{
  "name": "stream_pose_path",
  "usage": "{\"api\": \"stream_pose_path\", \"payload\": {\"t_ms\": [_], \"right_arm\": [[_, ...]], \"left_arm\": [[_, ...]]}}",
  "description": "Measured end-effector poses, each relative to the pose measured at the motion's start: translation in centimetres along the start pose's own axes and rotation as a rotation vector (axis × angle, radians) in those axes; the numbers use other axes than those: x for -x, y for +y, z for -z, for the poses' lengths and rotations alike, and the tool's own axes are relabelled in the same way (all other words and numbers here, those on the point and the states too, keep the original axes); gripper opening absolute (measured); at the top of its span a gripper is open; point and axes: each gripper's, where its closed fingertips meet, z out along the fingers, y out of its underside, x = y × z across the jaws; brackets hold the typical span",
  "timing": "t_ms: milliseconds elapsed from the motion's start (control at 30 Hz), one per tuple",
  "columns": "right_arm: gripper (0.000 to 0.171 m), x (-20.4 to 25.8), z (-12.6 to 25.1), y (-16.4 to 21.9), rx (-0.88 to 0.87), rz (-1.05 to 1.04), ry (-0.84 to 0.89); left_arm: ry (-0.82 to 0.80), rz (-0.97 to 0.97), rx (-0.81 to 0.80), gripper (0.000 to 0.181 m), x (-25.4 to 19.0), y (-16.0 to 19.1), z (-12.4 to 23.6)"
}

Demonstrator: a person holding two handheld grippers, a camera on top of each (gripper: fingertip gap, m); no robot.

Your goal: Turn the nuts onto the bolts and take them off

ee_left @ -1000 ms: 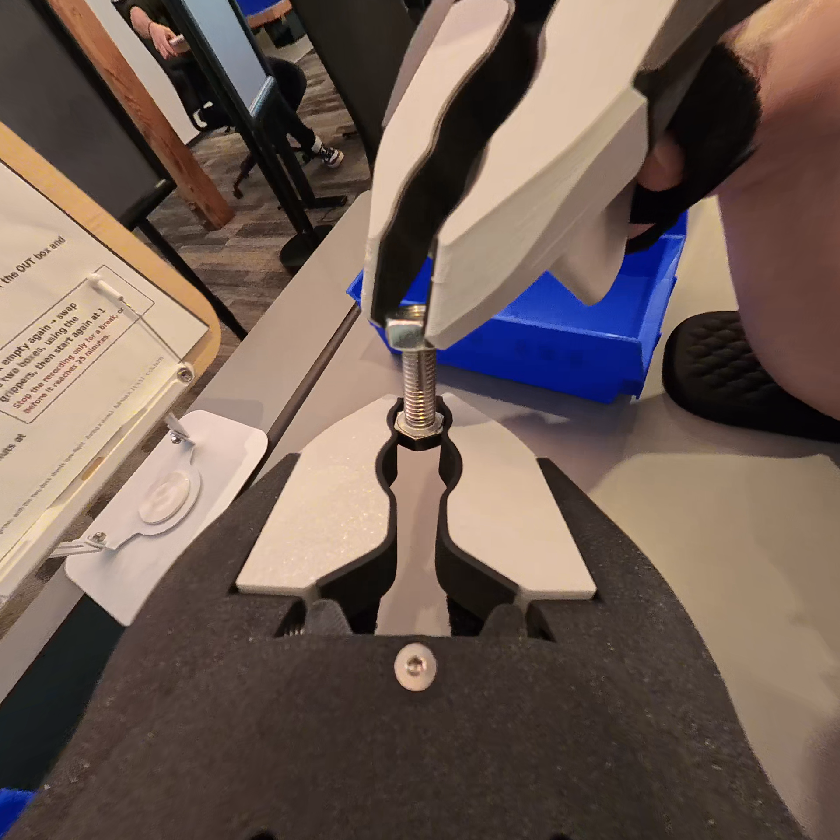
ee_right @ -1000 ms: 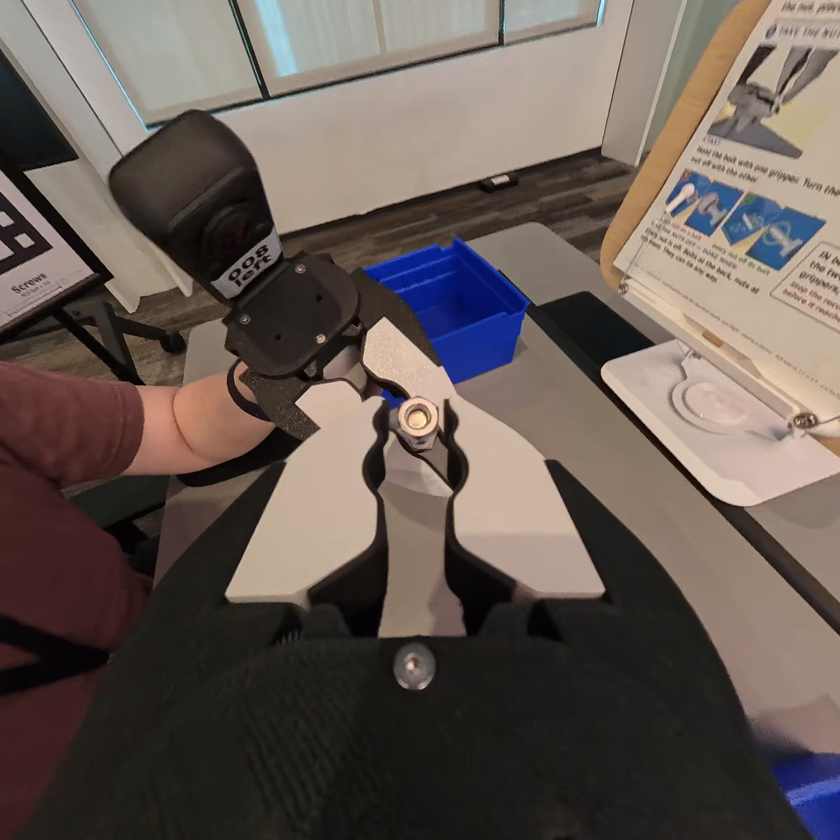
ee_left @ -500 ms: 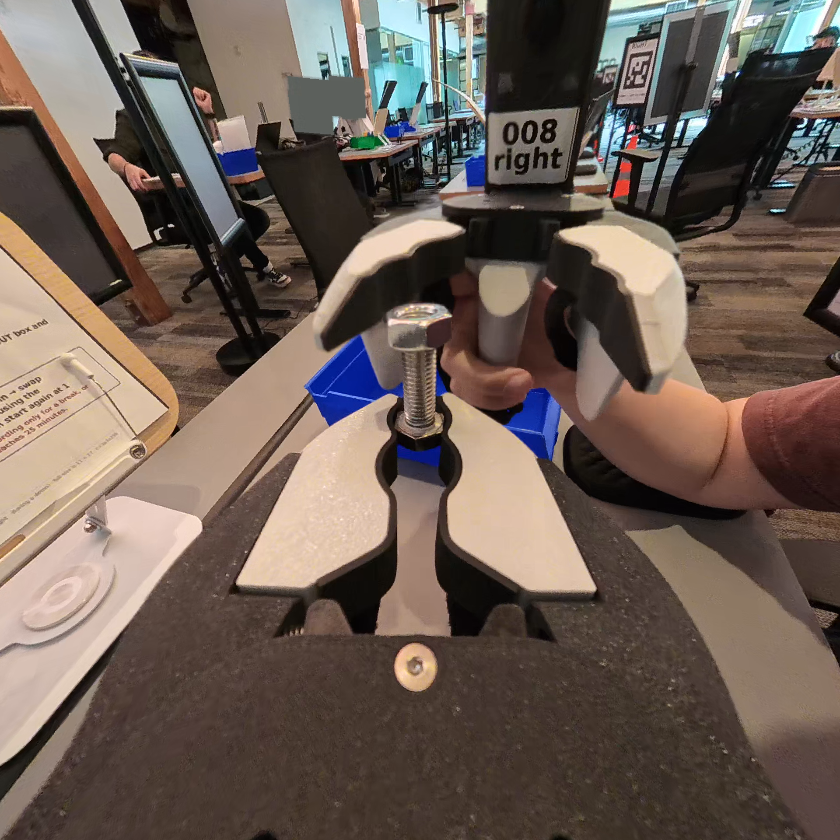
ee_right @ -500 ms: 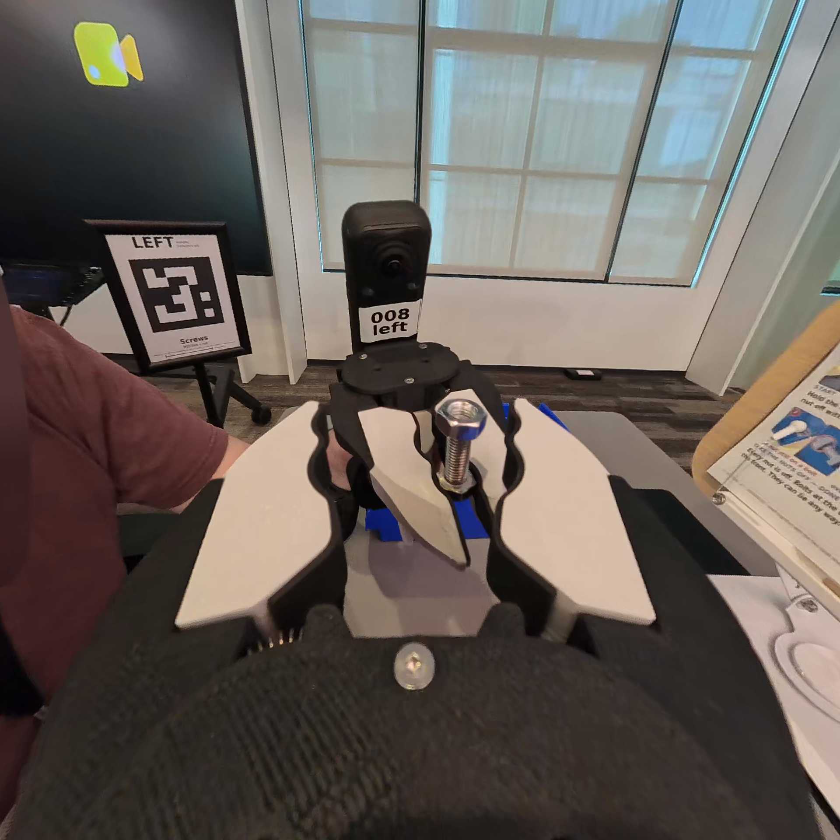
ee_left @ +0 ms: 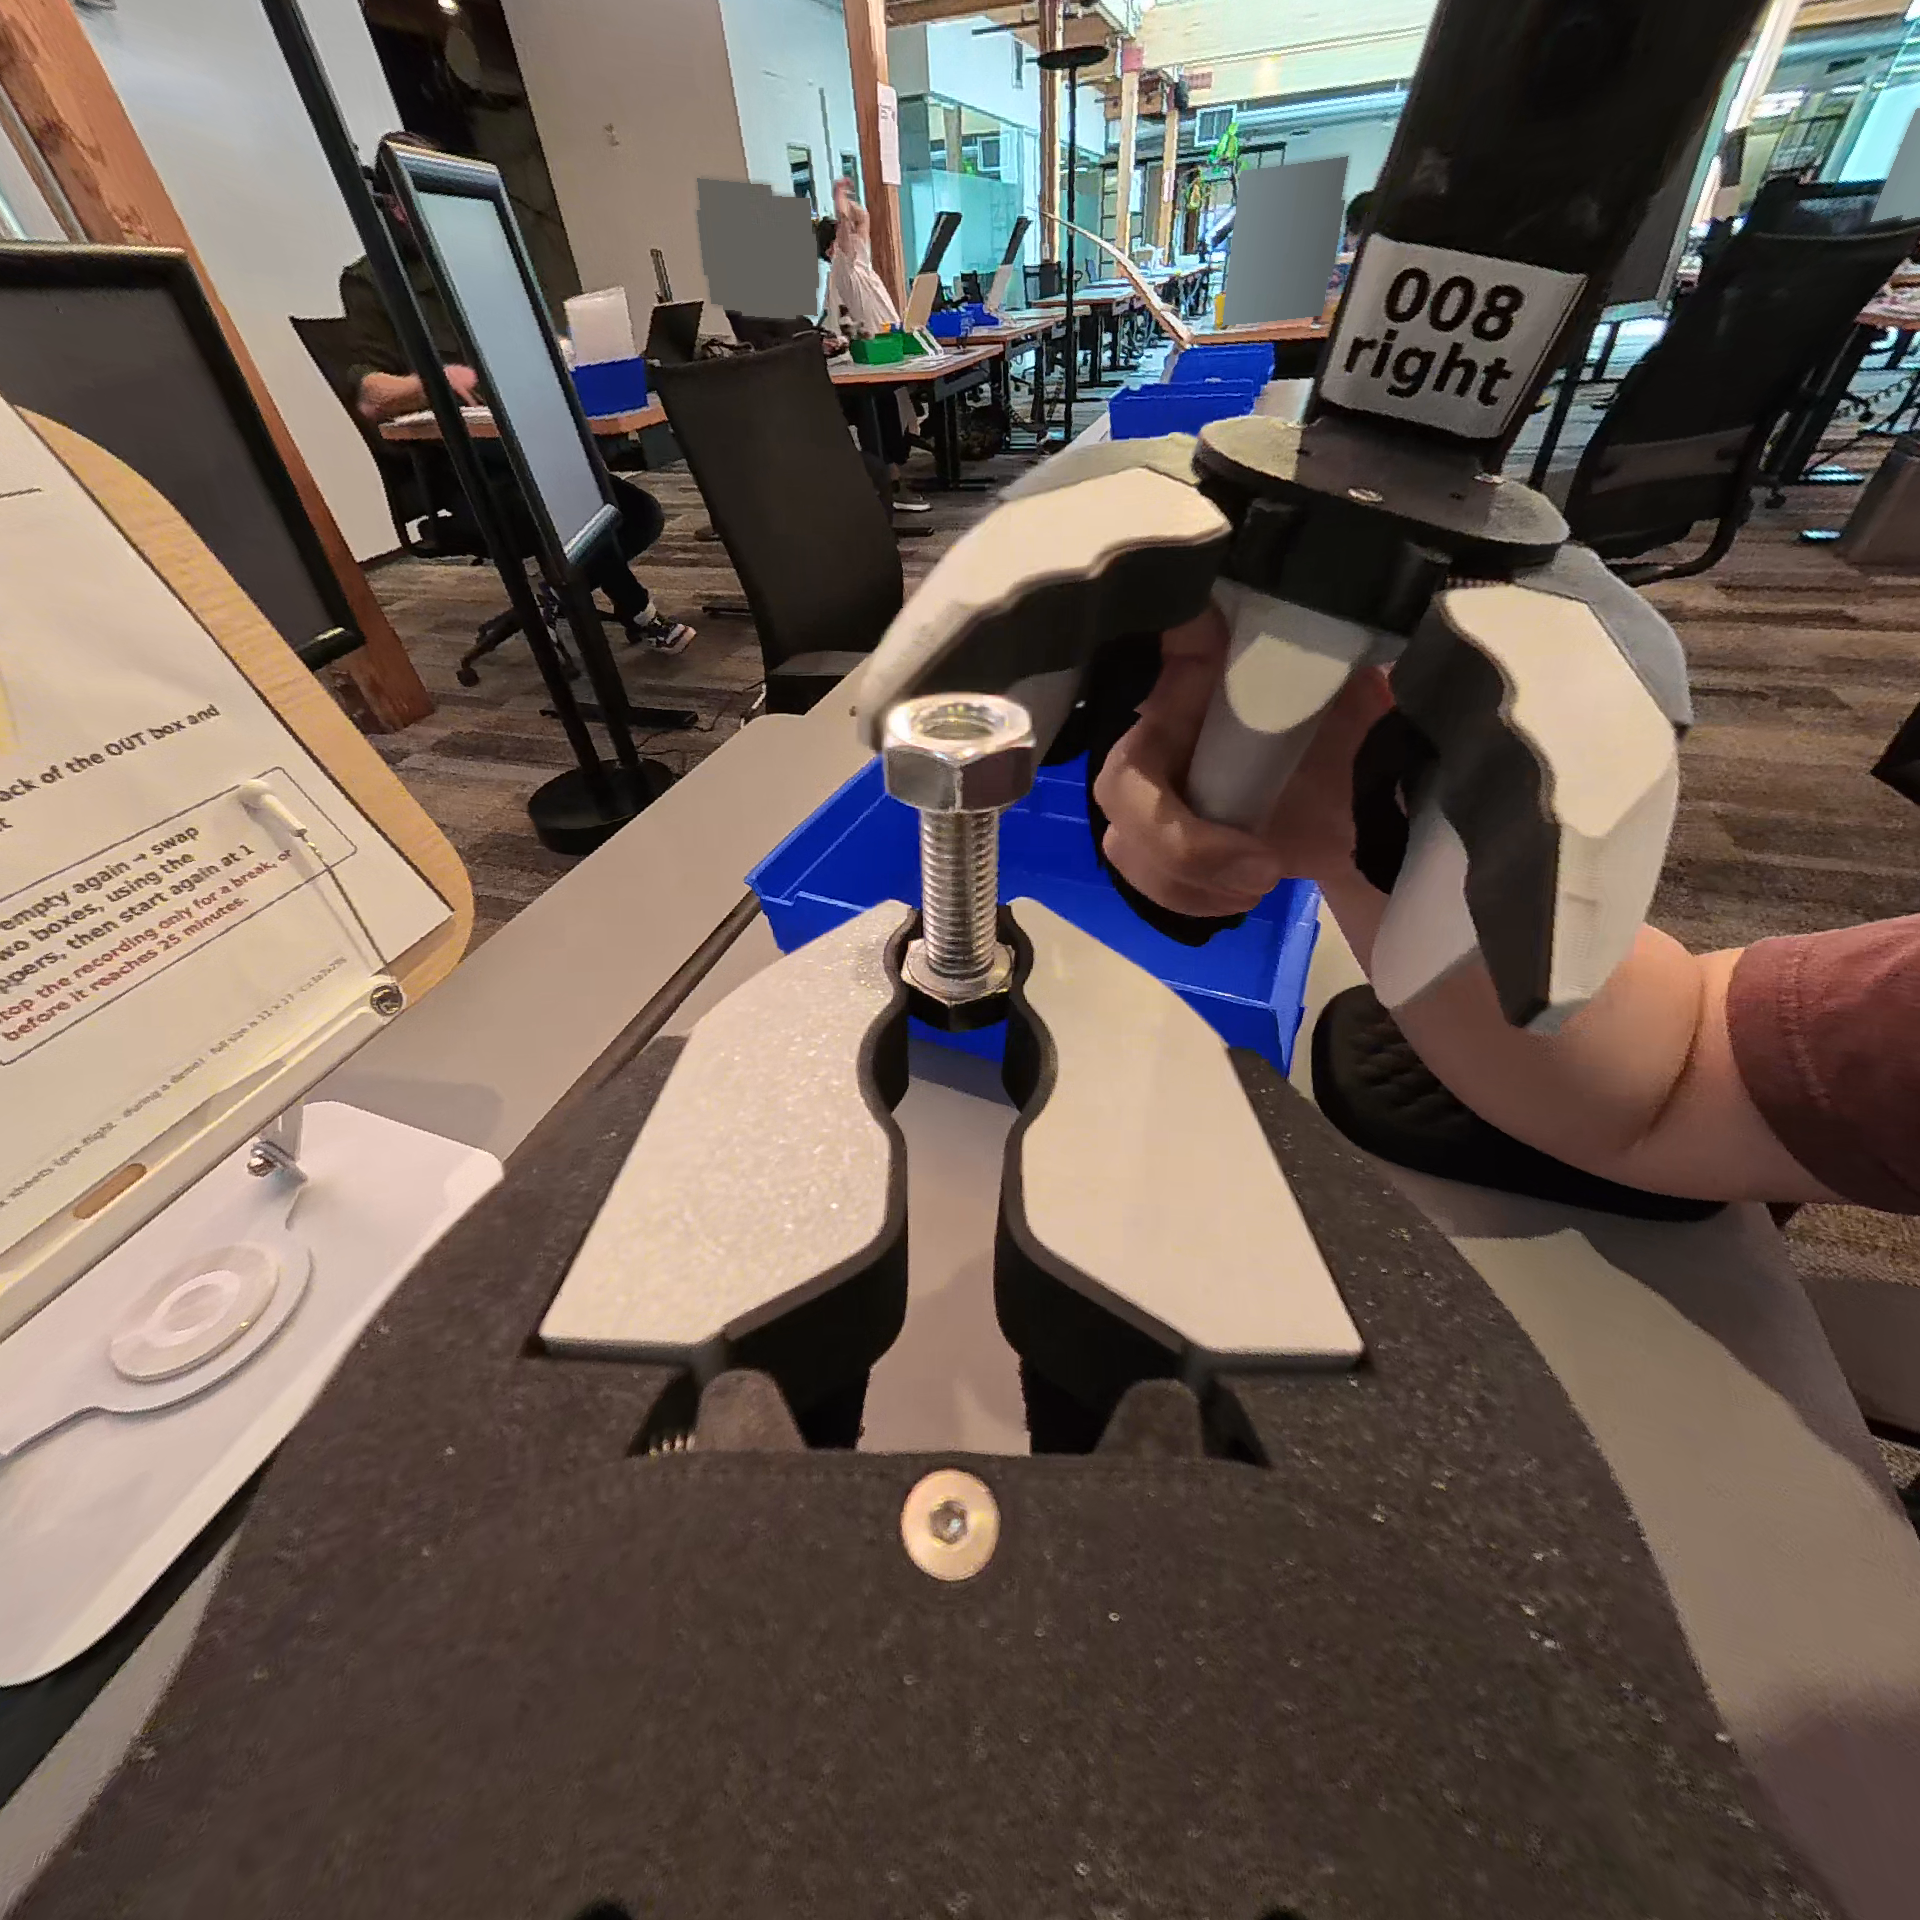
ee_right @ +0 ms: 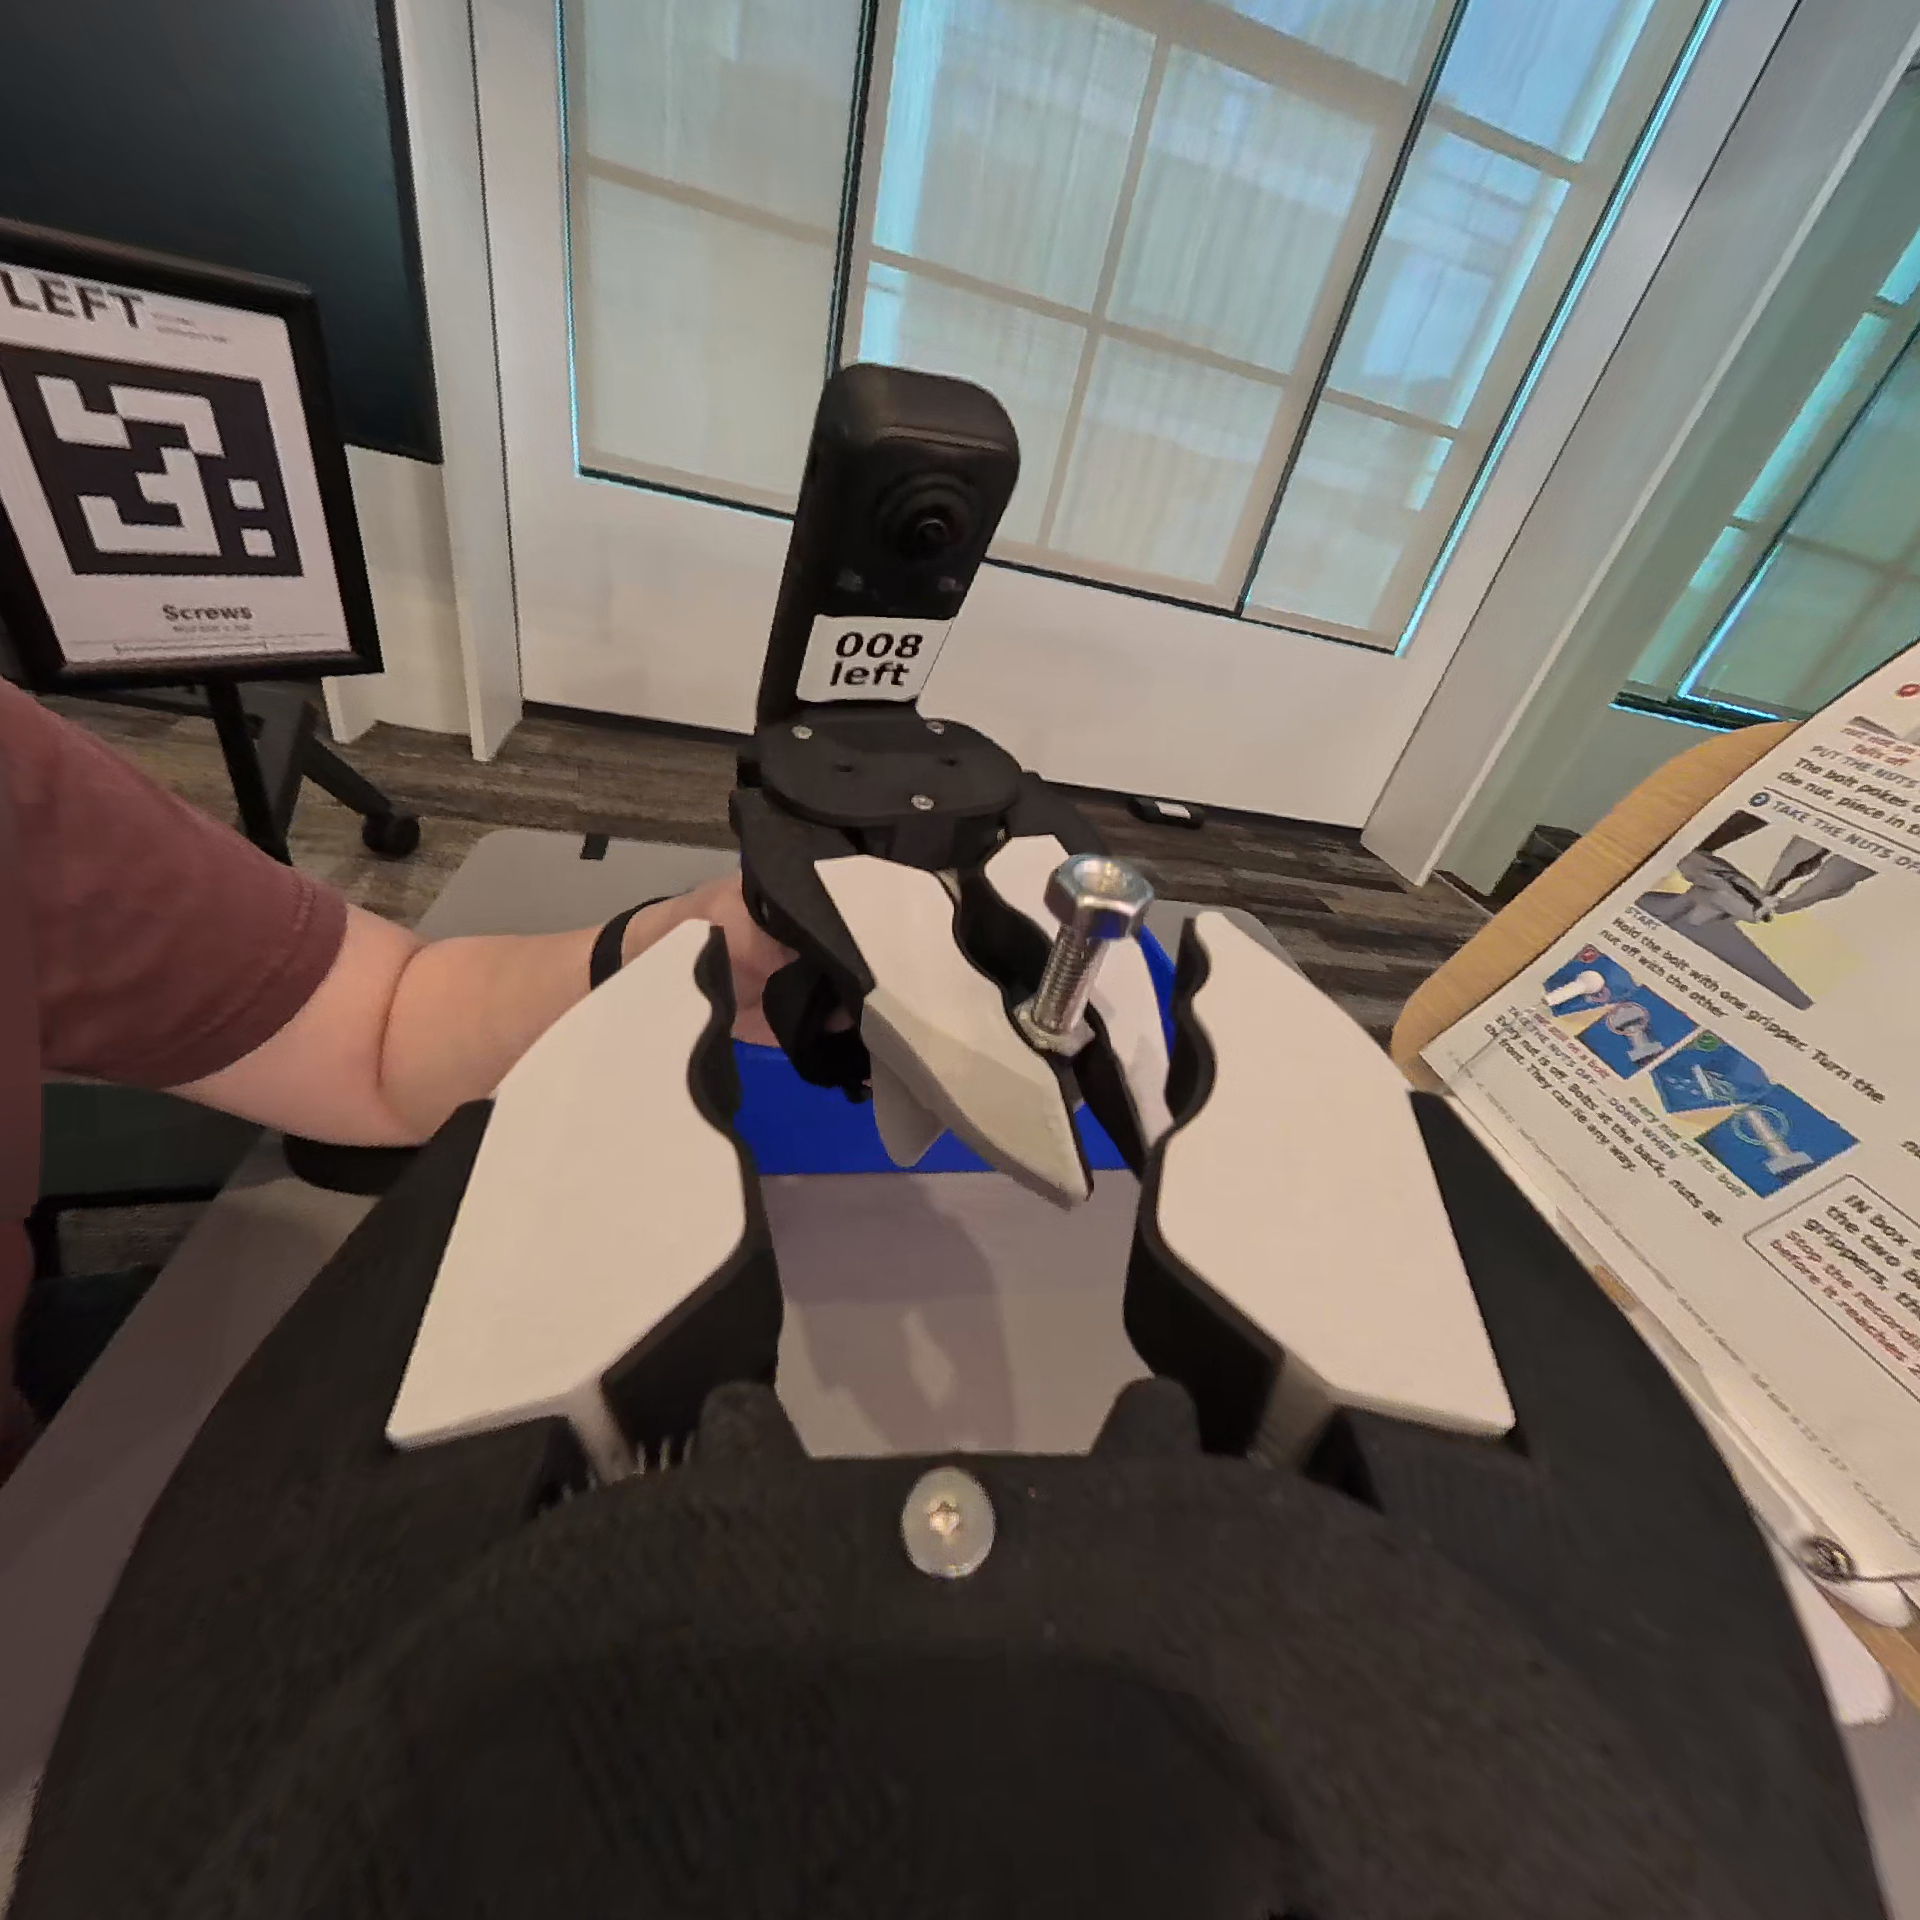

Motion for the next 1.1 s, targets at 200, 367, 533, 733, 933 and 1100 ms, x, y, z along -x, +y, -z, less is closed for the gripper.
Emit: {"api": "stream_pose_path", "payload": {"t_ms": [200, 367, 533, 733, 933, 1100], "right_arm": [[0.083, 0.6, -0.7, -0.5, -0.068, -0.036, -0.036], [0.084, 1.0, -0.6, -0.6, -0.055, -0.002, -0.043], [0.082, 1.3, 0.5, -0.7, -0.012, 0.034, -0.056], [0.086, 1.1, 0.0, -1.1, -0.062, 0.003, -0.039], [0.089, 1.8, -0.3, -0.5, -0.015, 0.012, -0.068], [0.086, 1.8, 0.7, -0.8, 0.006, 0.028, -0.063]], "left_arm": [[0.058, -0.023, 0.031, 0.013, -1.7, 0.6, -1.0], [0.061, -0.012, 0.036, 0.013, -1.7, 0.7, -1.0], [0.056, 0.002, 0.016, 0.013, -1.3, 0.0, -0.2], [0.075, -0.019, 0.040, 0.013, -2.0, 0.3, -0.6], [0.064, -0.022, 0.037, 0.013, -1.9, 0.2, -0.5], [0.035, -0.005, 0.017, 0.013, -0.9, -0.4, 0.4]]}}
